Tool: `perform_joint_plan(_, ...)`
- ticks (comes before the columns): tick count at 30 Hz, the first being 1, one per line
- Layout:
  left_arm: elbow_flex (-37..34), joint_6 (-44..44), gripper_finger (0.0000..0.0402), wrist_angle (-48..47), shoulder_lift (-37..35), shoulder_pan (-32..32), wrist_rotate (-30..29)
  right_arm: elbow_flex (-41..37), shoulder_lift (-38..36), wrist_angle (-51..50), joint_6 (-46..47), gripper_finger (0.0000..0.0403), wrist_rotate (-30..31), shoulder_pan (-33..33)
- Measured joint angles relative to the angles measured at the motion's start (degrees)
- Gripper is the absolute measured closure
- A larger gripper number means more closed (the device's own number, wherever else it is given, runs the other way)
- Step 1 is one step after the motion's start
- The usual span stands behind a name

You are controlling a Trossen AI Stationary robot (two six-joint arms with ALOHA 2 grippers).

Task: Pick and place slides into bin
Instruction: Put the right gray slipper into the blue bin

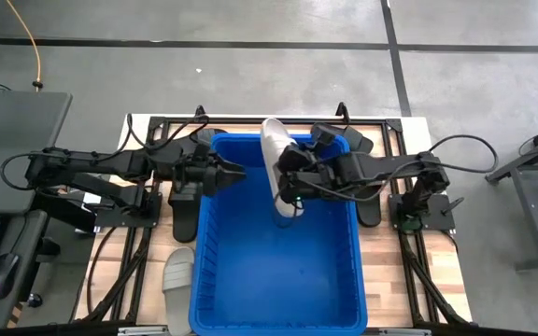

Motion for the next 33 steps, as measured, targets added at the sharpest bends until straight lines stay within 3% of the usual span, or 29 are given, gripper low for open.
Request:
perform_joint_plan(5,0.0,-1.4,0.0147,0.1,0.1,0.0,-3.7,0.0,1.1,3.3,-0.9,0.0403,1.1,-1.3)
perform_joint_plan(13,0.0,-7.0,0.0147,-0.6,0.8,0.0,-8.5,0.0,1.9,15.8,-11.3,0.0403,3.3,-3.1)
perform_joint_plan(19,0.0,-12.5,0.0147,-0.5,3.1,0.0,-8.4,0.0,2.1,17.3,-12.6,0.0403,0.9,-4.6)
perform_joint_plan(33,-0.3,-13.6,0.0147,-1.5,3.6,0.1,-2.3,0.2,5.6,14.0,-11.4,0.0403,-1.5,-5.7)
